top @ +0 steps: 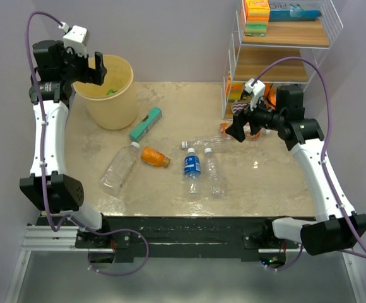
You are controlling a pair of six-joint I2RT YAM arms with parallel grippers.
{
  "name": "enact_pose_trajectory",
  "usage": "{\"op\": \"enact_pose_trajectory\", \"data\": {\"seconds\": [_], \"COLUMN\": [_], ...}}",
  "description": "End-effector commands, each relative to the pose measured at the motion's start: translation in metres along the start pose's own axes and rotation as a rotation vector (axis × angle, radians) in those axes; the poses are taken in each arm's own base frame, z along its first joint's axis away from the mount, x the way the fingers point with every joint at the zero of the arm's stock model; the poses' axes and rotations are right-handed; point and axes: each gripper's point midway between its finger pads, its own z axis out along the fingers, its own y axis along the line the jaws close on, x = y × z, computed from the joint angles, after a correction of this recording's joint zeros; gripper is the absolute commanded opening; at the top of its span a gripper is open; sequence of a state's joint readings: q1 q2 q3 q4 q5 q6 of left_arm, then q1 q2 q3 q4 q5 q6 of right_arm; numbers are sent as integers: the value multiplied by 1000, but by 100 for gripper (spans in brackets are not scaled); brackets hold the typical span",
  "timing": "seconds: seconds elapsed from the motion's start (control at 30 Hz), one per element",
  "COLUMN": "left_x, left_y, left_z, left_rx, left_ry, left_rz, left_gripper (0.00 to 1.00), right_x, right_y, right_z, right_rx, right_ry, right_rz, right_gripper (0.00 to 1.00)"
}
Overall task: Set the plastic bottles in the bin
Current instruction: Place the plastic bottle in the trash bin, then pick up the plastic bottle at the center of the board.
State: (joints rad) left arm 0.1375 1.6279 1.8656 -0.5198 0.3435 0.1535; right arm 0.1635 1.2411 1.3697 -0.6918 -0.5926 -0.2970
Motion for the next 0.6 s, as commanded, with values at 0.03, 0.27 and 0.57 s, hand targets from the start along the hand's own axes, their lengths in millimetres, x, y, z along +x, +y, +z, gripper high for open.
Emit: {"op": "enact_pose_trajectory", "data": {"seconds": [0.03, 0.27, 0.57], "left_x": [6, 23, 58], "left_y": [-37, -84, -151], "left_z": [-50, -82, -94], "left_rx": [154, 360, 569], "left_ry": [38, 66, 130], "left_rz": [115, 213, 419], "left_gripper": [99, 99, 99], "right_x": [-3, 0, 9], "right_y": [-1, -2, -2], "right_z": [-3, -1, -3], "right_rx": [12, 11, 28], "right_ry": [-17, -11, 1], "right_rz": [-33, -25, -35], "right_gripper": [99, 99, 99]}}
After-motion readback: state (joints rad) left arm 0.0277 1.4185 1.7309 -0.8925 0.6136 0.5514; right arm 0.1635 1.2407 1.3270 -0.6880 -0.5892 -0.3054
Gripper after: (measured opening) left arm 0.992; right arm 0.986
